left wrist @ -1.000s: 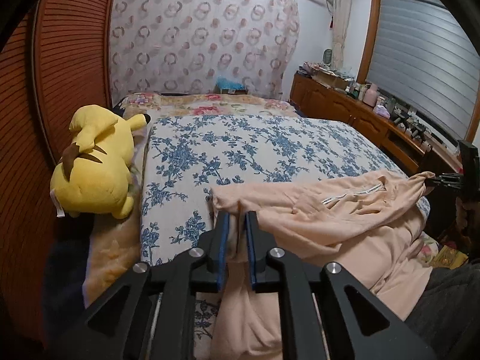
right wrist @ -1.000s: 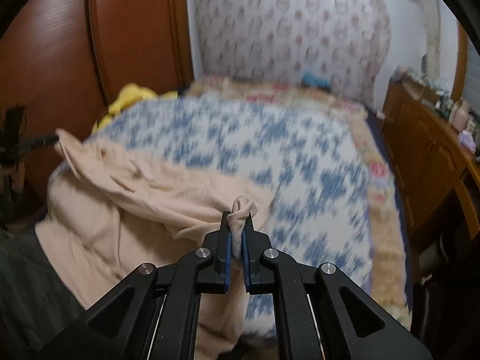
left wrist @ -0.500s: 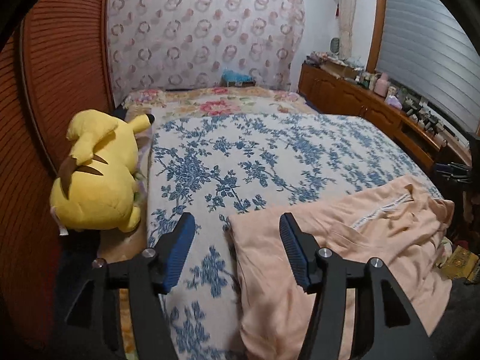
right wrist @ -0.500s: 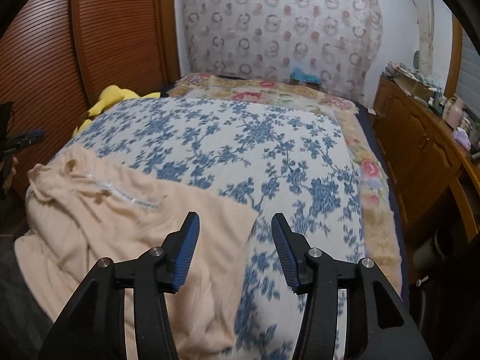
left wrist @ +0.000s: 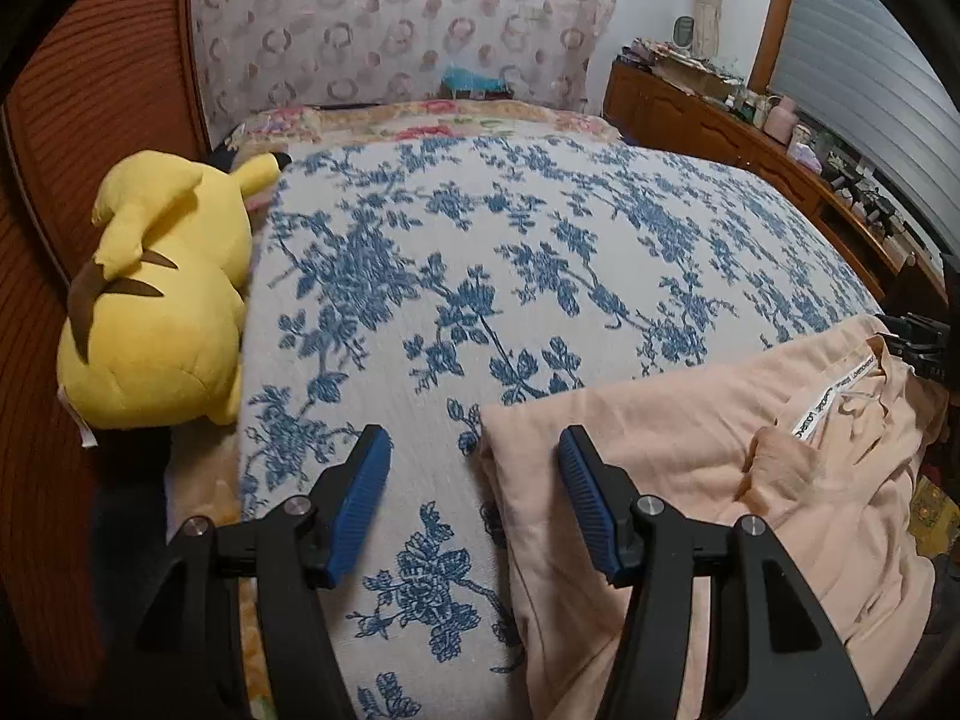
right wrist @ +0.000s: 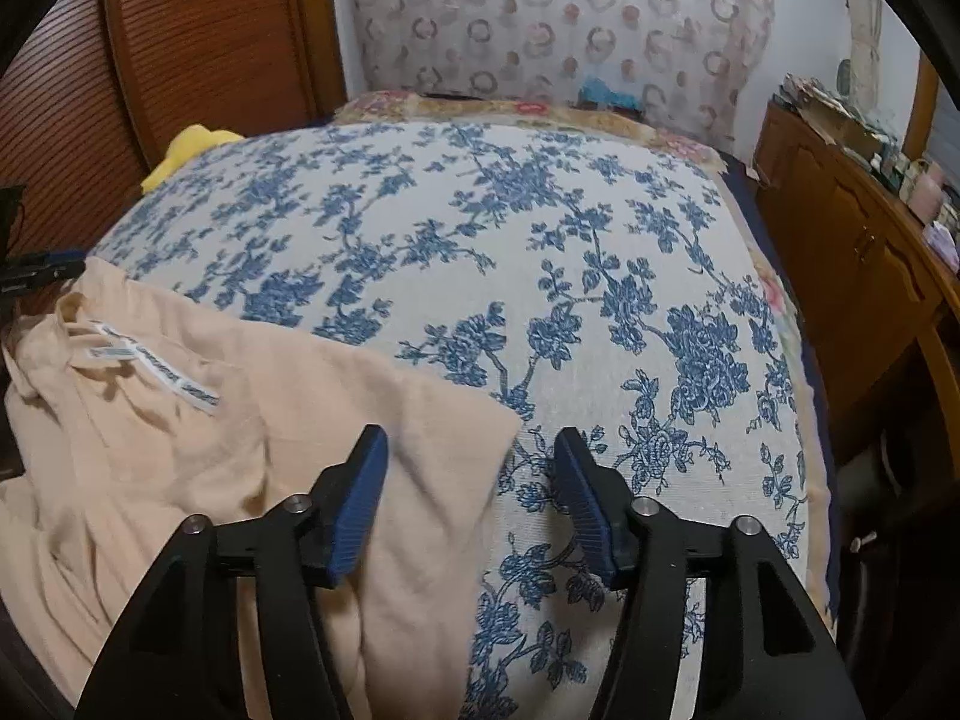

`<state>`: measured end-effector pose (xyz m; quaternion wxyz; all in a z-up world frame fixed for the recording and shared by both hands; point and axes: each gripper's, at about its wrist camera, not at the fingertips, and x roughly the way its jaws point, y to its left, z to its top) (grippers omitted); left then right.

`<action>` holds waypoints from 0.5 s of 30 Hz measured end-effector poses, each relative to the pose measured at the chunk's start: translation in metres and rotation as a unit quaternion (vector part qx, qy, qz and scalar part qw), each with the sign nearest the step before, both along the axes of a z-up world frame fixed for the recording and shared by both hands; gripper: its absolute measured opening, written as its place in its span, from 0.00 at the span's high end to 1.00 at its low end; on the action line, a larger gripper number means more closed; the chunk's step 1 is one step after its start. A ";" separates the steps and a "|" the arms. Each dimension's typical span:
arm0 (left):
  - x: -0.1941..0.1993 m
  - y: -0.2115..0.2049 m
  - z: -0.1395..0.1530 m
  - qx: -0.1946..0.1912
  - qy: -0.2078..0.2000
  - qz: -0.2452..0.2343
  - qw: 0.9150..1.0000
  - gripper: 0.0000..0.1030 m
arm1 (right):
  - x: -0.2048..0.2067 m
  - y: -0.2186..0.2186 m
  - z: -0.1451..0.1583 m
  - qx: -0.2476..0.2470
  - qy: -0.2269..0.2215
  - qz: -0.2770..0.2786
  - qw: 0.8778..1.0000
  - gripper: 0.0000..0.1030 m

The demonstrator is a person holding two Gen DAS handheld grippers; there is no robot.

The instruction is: Fold small clothes

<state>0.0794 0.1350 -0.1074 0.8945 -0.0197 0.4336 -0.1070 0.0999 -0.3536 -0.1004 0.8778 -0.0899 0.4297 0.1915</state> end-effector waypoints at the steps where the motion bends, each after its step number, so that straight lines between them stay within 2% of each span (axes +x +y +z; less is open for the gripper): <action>1: 0.000 0.000 -0.001 -0.003 0.001 -0.002 1.000 0.44 | 0.000 0.000 0.000 0.001 0.001 0.001 1.000 0.40; 8: -0.001 -0.002 -0.003 -0.019 0.006 -0.010 1.000 0.44 | 0.004 0.001 -0.003 0.005 0.006 0.002 1.000 0.38; 12: -0.002 -0.009 -0.002 -0.025 0.007 -0.028 0.999 0.44 | 0.004 0.008 -0.003 0.008 0.011 0.022 1.000 0.38; 14: -0.004 -0.016 -0.001 -0.016 0.007 -0.040 0.999 0.46 | 0.002 0.014 -0.003 0.006 0.013 0.040 0.999 0.44; 15: -0.004 -0.018 -0.001 -0.006 0.006 -0.041 0.999 0.54 | 0.002 0.016 -0.003 0.006 0.014 0.047 0.999 0.50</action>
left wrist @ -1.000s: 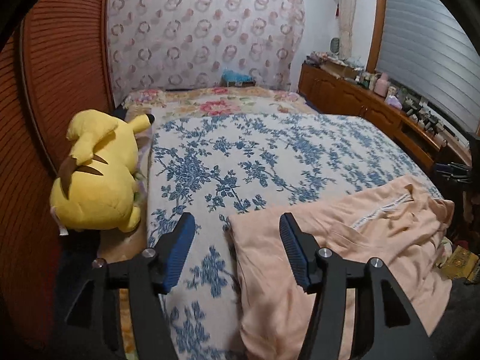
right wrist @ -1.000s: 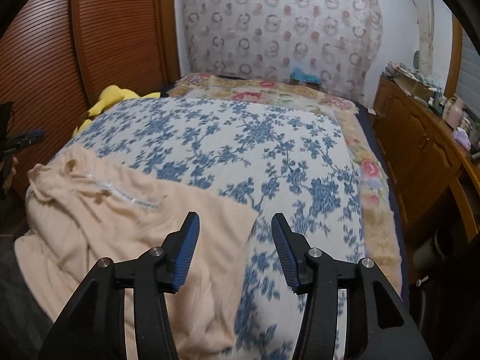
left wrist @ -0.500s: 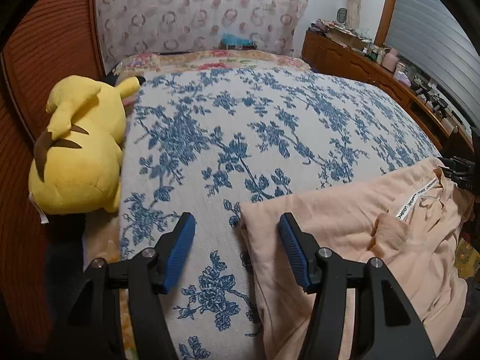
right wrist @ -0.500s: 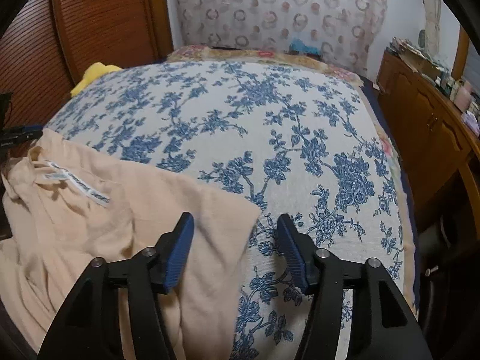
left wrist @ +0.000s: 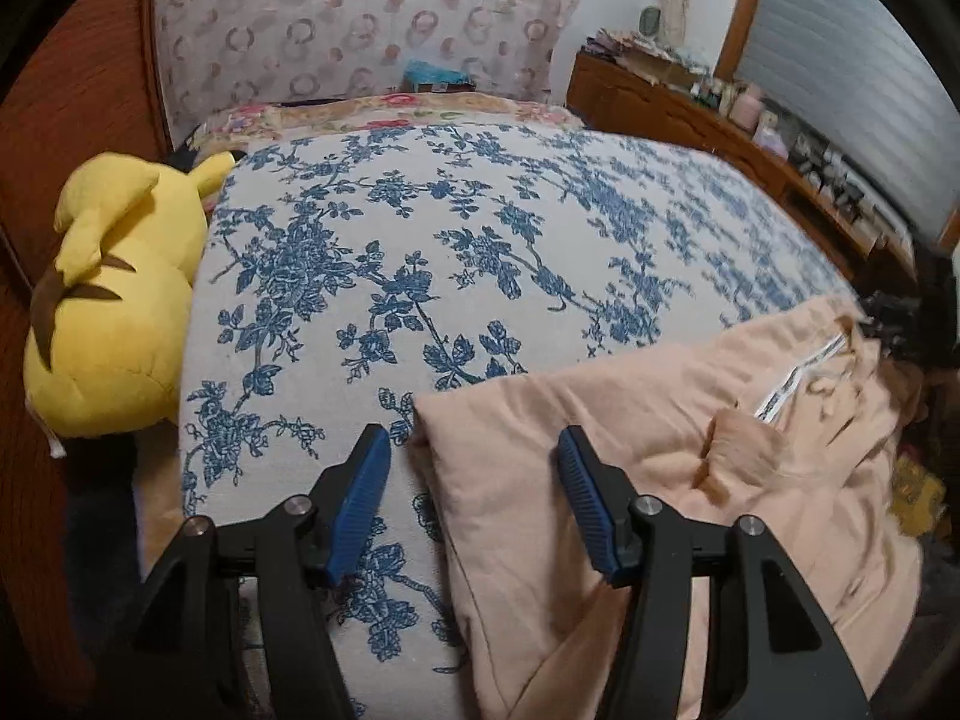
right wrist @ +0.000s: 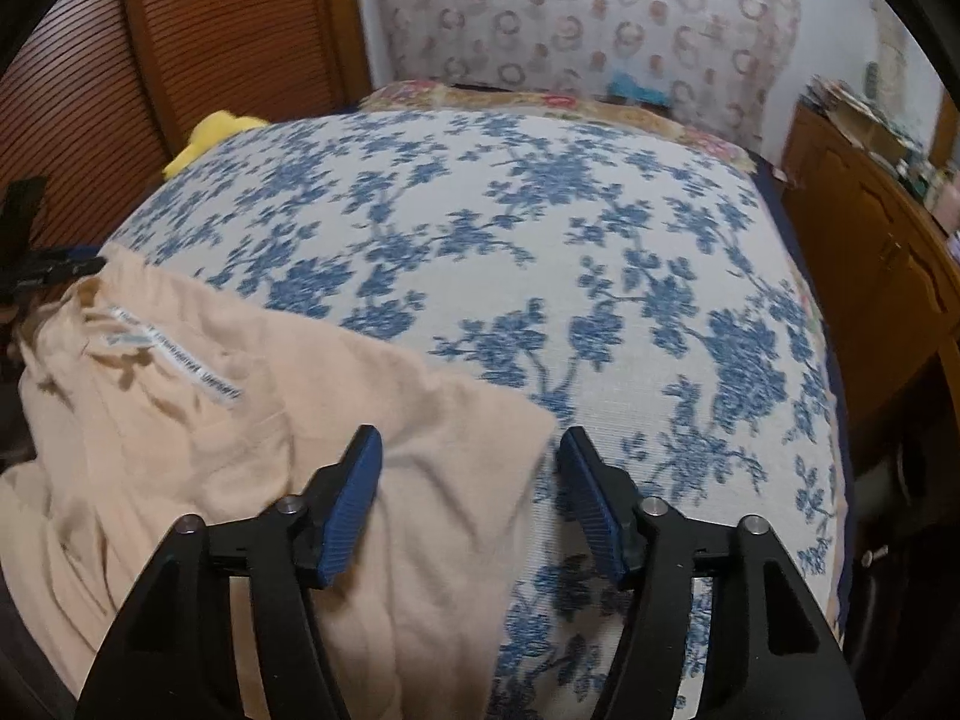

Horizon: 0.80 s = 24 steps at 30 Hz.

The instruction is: Fold small clothes

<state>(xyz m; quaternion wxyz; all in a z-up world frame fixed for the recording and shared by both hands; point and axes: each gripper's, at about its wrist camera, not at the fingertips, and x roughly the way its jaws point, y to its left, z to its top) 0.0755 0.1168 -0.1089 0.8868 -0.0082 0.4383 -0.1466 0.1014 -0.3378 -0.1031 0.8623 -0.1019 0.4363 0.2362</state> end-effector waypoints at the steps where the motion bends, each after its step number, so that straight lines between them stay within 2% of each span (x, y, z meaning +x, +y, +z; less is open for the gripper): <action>1: 0.000 -0.002 0.000 0.002 -0.001 -0.004 1.000 0.67 | 0.000 0.001 0.000 0.005 0.003 0.006 1.000 0.59; 2: -0.001 -0.004 0.001 -0.008 0.001 -0.010 1.000 0.72 | -0.002 0.002 0.001 0.006 0.003 0.011 1.000 0.63; 3: -0.001 -0.006 0.002 -0.014 0.004 -0.014 1.000 0.85 | -0.003 0.004 0.001 0.008 0.002 0.018 1.000 0.77; 4: -0.003 -0.009 0.004 -0.017 0.002 -0.020 1.000 0.92 | -0.005 0.004 0.002 0.017 0.006 0.029 0.999 0.94; 7: -0.015 -0.013 0.018 -0.019 -0.024 -0.017 0.999 0.95 | -0.021 0.009 0.012 0.024 -0.022 0.035 0.999 0.95; 9: -0.029 -0.010 0.043 -0.039 -0.061 -0.010 0.997 0.95 | -0.034 0.007 0.030 0.041 -0.052 0.028 0.997 0.96; 12: -0.055 -0.006 0.092 -0.067 -0.127 -0.007 0.990 0.95 | -0.057 0.004 0.075 0.071 -0.108 0.023 0.991 0.96; 18: -0.094 0.005 0.195 -0.087 -0.252 0.003 0.964 0.96 | -0.098 0.004 0.181 0.102 -0.227 0.026 0.968 0.96; 24: -0.113 0.020 0.286 -0.083 -0.351 0.015 0.933 0.96 | -0.119 0.004 0.290 0.108 -0.336 0.028 0.935 0.96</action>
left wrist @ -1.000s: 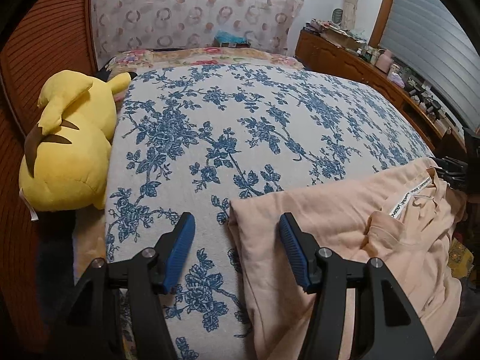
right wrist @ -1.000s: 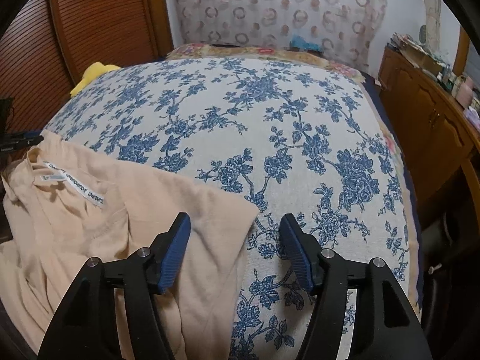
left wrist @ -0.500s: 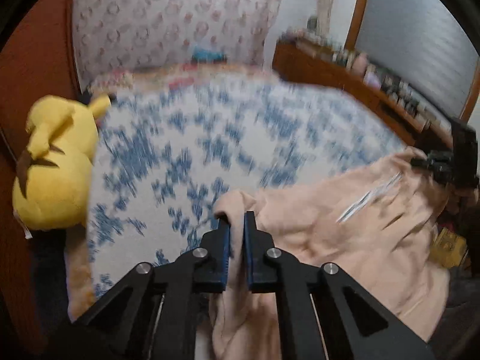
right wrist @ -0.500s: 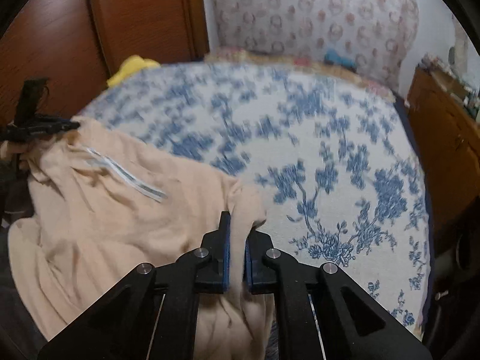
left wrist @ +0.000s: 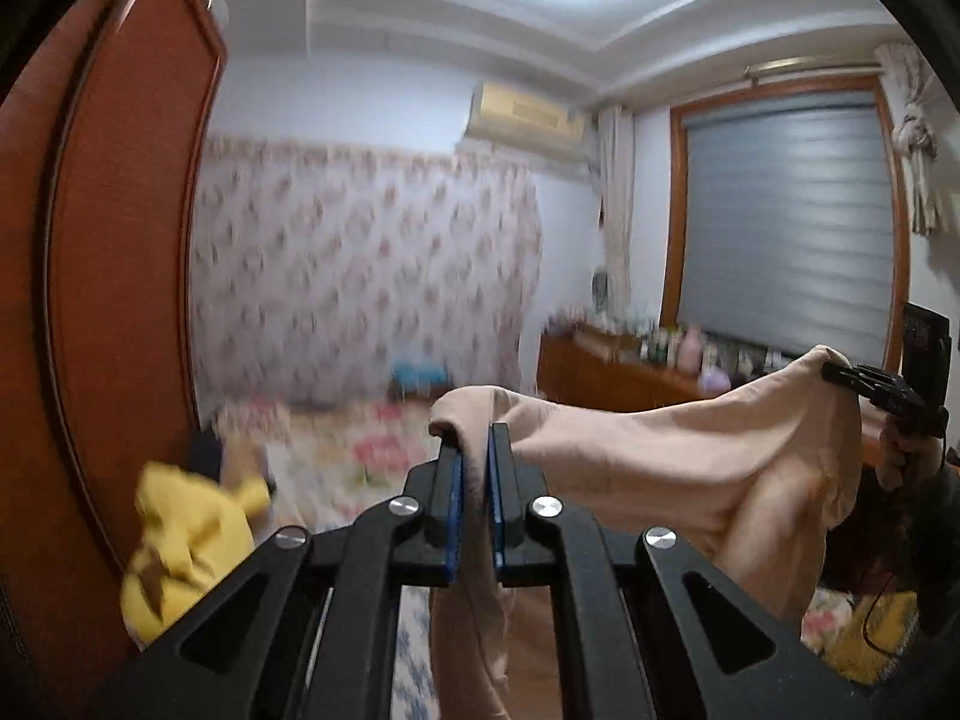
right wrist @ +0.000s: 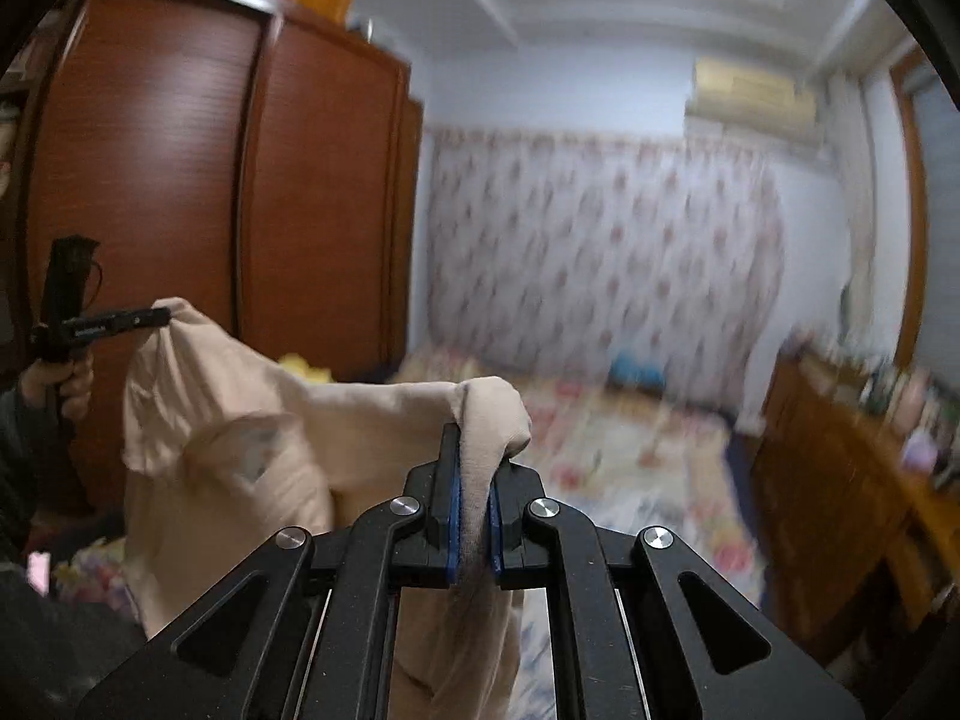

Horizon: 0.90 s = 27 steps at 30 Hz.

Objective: Fold small clothes
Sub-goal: 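Hold the shirt raised and stretched between both grippers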

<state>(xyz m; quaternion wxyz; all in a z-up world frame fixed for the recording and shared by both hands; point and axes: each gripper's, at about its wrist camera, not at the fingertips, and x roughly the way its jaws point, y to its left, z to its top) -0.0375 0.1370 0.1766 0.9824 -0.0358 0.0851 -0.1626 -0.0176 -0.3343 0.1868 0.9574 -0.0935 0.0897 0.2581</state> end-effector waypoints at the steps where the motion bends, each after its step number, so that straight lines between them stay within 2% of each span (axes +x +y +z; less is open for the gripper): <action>1: -0.003 0.001 0.016 0.002 -0.017 0.004 1.000 0.95 | -0.002 0.000 0.016 -0.001 -0.017 -0.002 1.000 0.96; 5: -0.005 0.006 0.047 0.013 -0.054 0.017 0.998 0.95 | 0.000 0.003 0.064 -0.015 -0.059 -0.021 0.998 0.96; 12: -0.016 0.013 0.087 0.012 -0.106 0.019 0.994 0.95 | -0.005 0.000 0.100 -0.030 -0.096 -0.041 0.994 0.96; 18: -0.037 0.014 0.118 0.022 -0.148 0.022 0.989 0.95 | -0.033 -0.008 0.141 -0.029 -0.141 -0.049 0.988 0.96; 23: -0.046 0.016 0.131 0.022 -0.171 0.023 0.985 0.95 | -0.050 -0.010 0.161 -0.040 -0.164 -0.061 0.984 0.96; 27: -0.052 0.015 0.137 0.024 -0.180 0.024 0.983 0.95 | -0.056 -0.013 0.164 -0.045 -0.170 -0.064 0.982 0.96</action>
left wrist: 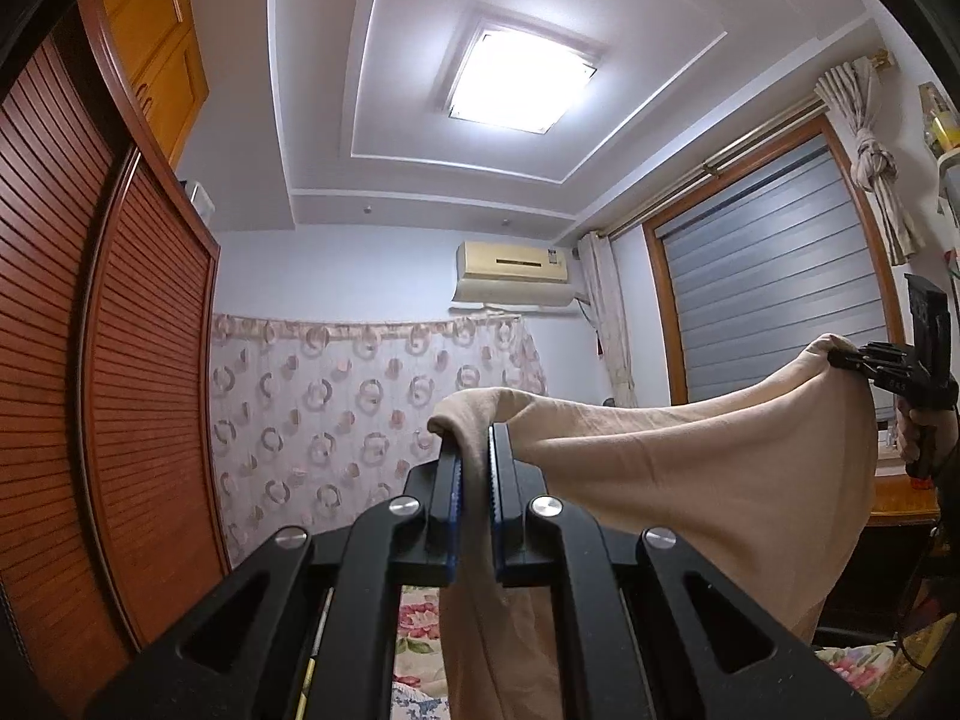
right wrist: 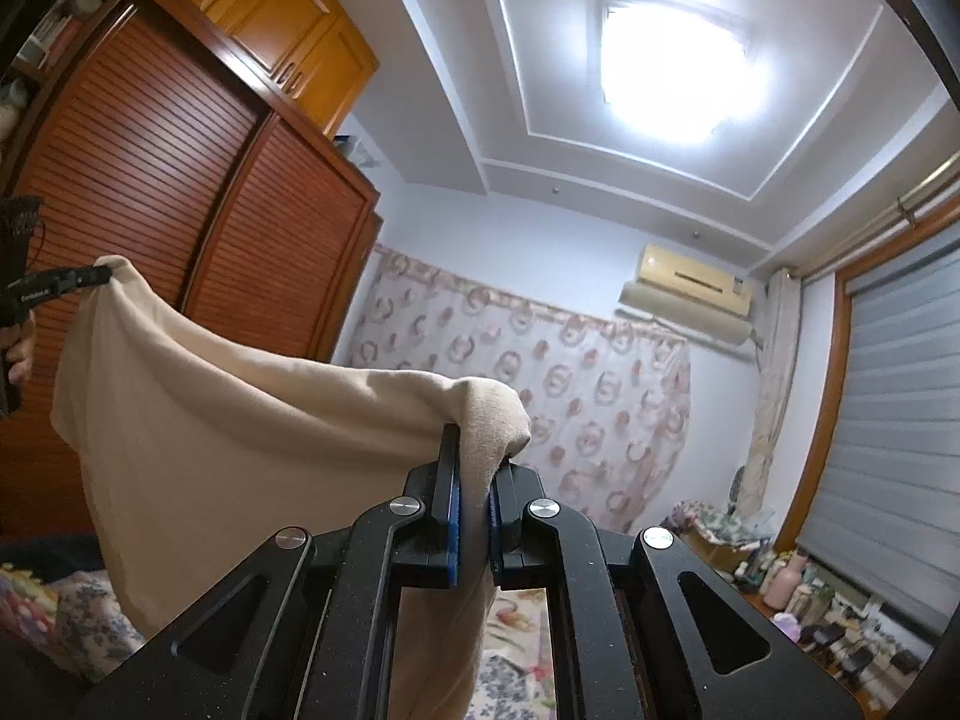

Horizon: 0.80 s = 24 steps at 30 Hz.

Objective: Fold small clothes
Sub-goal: 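Hold the shirt raised and stretched between both grippers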

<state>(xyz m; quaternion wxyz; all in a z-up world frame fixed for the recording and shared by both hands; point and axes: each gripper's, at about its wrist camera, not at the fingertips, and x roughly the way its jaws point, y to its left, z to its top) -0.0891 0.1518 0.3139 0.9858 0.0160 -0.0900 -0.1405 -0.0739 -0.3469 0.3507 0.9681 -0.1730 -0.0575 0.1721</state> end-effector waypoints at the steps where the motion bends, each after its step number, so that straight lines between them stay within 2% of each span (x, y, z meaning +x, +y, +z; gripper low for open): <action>1: -0.002 0.000 0.002 0.001 -0.003 0.000 1.000 0.95 | -0.001 0.000 0.000 -0.001 -0.002 -0.001 1.000 0.96; 6: -0.004 -0.006 0.000 0.005 -0.002 0.005 1.000 0.95 | 0.004 -0.002 -0.001 -0.001 0.001 -0.005 1.000 0.96; 13: 0.052 -0.012 -0.019 0.017 0.034 0.022 0.999 0.95 | 0.056 -0.004 -0.017 -0.012 0.041 -0.022 0.999 0.96; 18: 0.121 -0.021 -0.061 0.037 0.082 0.035 0.995 0.95 | 0.124 -0.004 -0.058 -0.021 0.095 -0.028 0.995 0.96; 24: 0.220 -0.026 -0.130 0.045 0.161 0.048 0.985 0.95 | 0.225 0.001 -0.137 -0.024 0.168 -0.026 0.985 0.96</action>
